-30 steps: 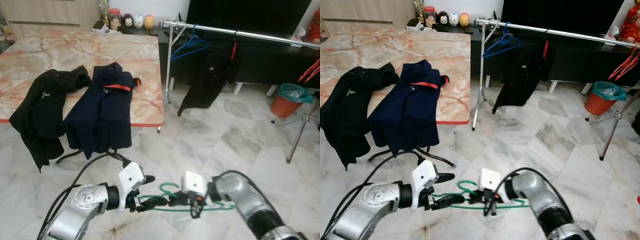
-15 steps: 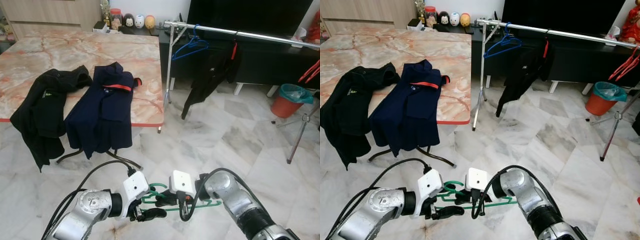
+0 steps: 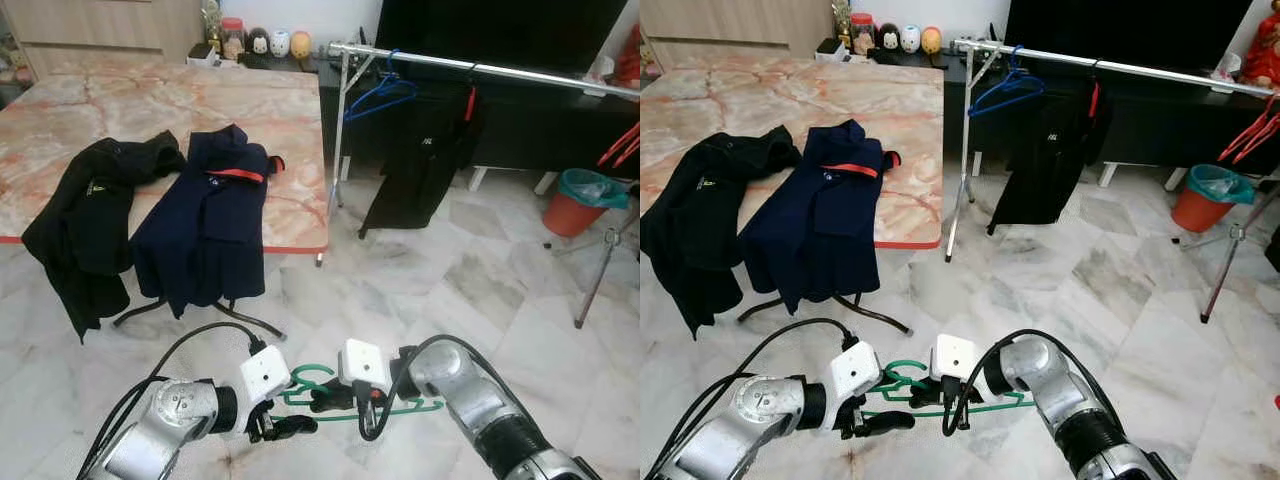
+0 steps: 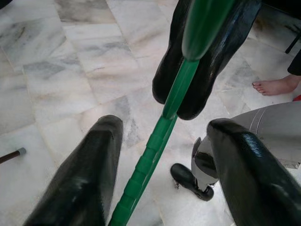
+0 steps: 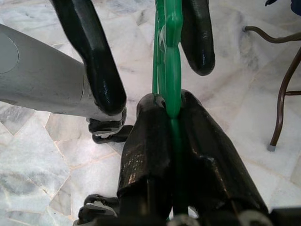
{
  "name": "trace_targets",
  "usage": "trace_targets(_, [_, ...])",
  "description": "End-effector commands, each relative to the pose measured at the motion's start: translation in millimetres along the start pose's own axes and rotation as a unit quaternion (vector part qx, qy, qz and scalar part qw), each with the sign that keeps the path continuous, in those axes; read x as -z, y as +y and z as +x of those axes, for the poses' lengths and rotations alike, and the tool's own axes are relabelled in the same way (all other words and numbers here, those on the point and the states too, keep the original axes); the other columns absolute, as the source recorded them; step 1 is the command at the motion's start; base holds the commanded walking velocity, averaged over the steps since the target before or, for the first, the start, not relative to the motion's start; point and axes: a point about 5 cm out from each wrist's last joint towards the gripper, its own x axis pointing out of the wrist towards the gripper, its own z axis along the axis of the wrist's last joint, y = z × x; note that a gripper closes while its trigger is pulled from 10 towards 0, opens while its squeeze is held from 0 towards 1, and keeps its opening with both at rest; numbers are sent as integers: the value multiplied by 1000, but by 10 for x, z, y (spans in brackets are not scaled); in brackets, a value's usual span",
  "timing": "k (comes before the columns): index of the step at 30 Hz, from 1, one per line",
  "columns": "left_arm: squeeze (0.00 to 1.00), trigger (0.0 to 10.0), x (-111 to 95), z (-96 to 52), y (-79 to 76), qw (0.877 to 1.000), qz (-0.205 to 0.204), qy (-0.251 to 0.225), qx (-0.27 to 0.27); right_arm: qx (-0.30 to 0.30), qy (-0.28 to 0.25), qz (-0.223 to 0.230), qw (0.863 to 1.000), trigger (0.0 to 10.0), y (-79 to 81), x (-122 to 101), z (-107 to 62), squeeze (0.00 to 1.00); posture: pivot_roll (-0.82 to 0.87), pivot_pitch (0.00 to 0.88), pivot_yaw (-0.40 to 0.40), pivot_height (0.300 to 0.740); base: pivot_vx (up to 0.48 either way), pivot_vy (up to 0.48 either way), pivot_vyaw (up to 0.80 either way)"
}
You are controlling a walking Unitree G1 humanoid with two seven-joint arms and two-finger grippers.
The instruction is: Hang hanger
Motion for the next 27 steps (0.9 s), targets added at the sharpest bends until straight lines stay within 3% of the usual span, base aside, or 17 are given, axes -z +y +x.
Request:
trace_targets(1, [0, 0, -23, 3, 1, 1000, 10, 1, -2, 1, -2, -9, 1000, 10000, -11, -44, -5, 0, 191, 0, -96, 740, 0, 0, 0])
trace_targets(27, [0, 0, -13, -19, -23, 999, 26, 13, 24, -13, -4, -9, 1000, 10000, 33, -35, 8, 0, 193, 0, -92, 740, 0, 0, 0])
